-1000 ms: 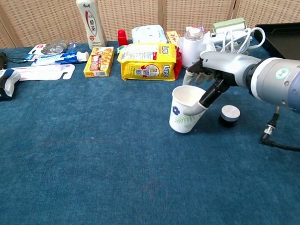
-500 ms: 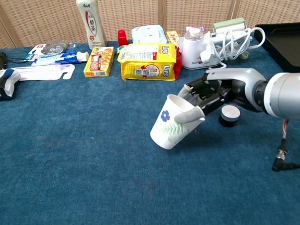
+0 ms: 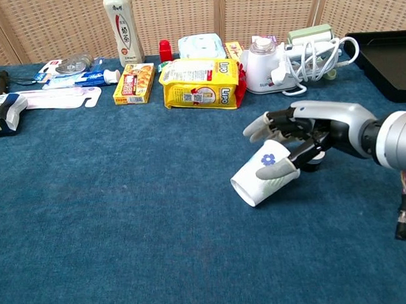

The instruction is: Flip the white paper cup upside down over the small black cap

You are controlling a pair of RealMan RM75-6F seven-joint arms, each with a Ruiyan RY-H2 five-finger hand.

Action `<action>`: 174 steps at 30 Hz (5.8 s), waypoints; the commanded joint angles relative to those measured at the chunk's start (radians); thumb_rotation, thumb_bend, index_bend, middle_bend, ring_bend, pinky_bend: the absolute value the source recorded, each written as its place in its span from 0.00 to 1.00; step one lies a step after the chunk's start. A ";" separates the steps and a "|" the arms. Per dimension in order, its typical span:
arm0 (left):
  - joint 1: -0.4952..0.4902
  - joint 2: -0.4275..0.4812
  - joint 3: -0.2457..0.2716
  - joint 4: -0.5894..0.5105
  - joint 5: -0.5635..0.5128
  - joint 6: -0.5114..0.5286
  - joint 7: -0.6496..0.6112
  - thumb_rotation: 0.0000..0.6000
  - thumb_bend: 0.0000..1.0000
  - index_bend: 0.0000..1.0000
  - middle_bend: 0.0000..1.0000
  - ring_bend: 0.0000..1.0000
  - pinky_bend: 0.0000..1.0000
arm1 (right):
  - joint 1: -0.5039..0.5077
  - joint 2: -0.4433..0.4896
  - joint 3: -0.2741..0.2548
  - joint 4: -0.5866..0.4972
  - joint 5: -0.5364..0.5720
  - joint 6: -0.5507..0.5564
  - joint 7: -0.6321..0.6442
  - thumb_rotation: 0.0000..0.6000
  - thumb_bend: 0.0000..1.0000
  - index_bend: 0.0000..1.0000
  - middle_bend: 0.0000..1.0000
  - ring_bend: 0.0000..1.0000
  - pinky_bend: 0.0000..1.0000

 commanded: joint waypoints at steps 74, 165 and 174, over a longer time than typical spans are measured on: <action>0.033 0.022 0.010 0.021 -0.019 0.009 -0.041 1.00 0.18 0.28 0.28 0.17 0.18 | 0.137 -0.085 -0.201 0.336 -0.676 0.112 -0.319 0.90 0.23 0.35 0.23 0.18 0.03; 0.059 0.078 0.010 -0.076 0.034 0.069 0.034 1.00 0.18 0.28 0.28 0.17 0.18 | -0.059 0.146 -0.085 0.261 -0.527 0.117 0.562 0.92 0.25 0.17 0.18 0.13 0.00; 0.069 0.071 0.015 -0.062 0.027 0.072 0.022 1.00 0.18 0.28 0.28 0.17 0.18 | -0.108 0.232 -0.077 0.133 -0.518 0.238 0.379 0.94 0.25 0.22 0.20 0.17 0.05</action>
